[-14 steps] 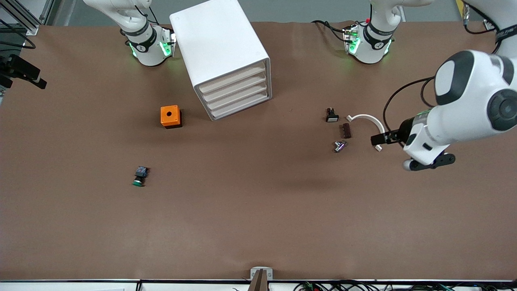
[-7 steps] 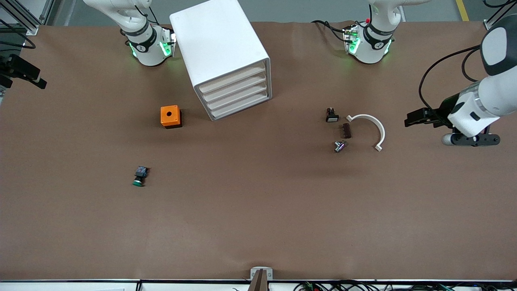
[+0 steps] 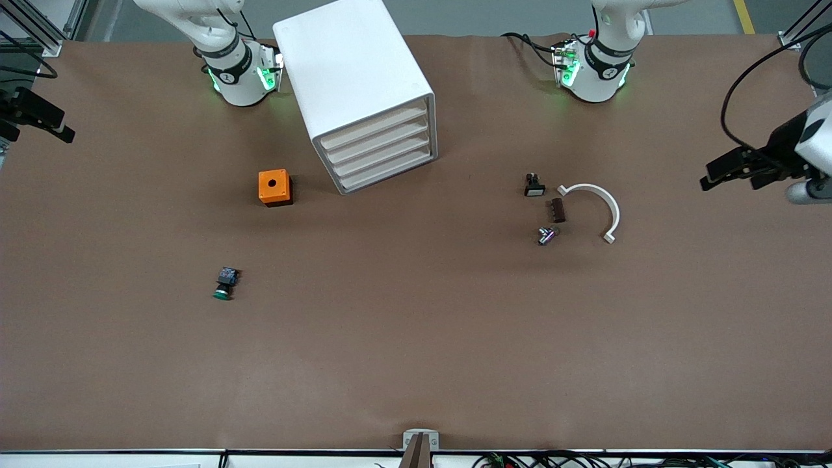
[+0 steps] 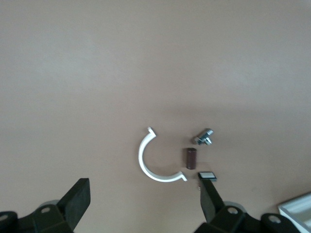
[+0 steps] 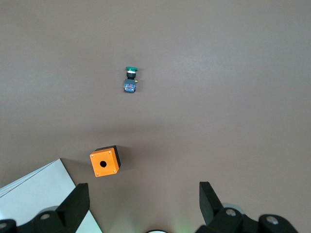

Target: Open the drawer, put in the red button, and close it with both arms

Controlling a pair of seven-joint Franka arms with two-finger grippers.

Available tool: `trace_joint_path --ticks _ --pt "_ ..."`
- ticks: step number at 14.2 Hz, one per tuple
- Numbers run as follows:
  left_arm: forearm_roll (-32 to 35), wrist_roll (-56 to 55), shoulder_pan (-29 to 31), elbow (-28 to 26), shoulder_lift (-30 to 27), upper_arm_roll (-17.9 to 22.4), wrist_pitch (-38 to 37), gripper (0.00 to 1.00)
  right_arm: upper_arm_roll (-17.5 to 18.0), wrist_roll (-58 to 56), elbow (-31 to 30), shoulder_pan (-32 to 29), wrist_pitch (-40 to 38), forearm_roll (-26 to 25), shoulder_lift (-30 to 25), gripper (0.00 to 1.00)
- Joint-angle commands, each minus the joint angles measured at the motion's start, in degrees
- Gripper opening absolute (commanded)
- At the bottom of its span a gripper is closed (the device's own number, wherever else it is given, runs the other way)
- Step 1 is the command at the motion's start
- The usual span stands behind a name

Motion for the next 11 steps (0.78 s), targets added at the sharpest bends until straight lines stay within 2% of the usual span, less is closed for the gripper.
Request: trace_joint_path --ticks 1,4,7,11 --pt "2.3 0.6 0.3 1.9 0.2 -0.8 0.3 1.00 0.7 0.4 -1.1 -0.6 0.6 -1.2 -1.4 1.00" --pt "2.3 0.5 -1.6 2.0 0.2 -0.2 0.4 1.00 0.8 0.0 -1.1 -0.5 1.1 -1.6 -1.4 1.00" --pt "3.2 0.3 -9.8 2.0 0.2 7.5 0.4 1.00 0.8 -0.1 -1.1 -0.4 1.3 -1.7 -1.4 1.00" --pt "3.3 0.4 -9.6 4.3 0.1 8.2 0.5 1.00 0.9 -0.8 -1.1 -0.2 1.7 -1.7 -1.3 1.00"
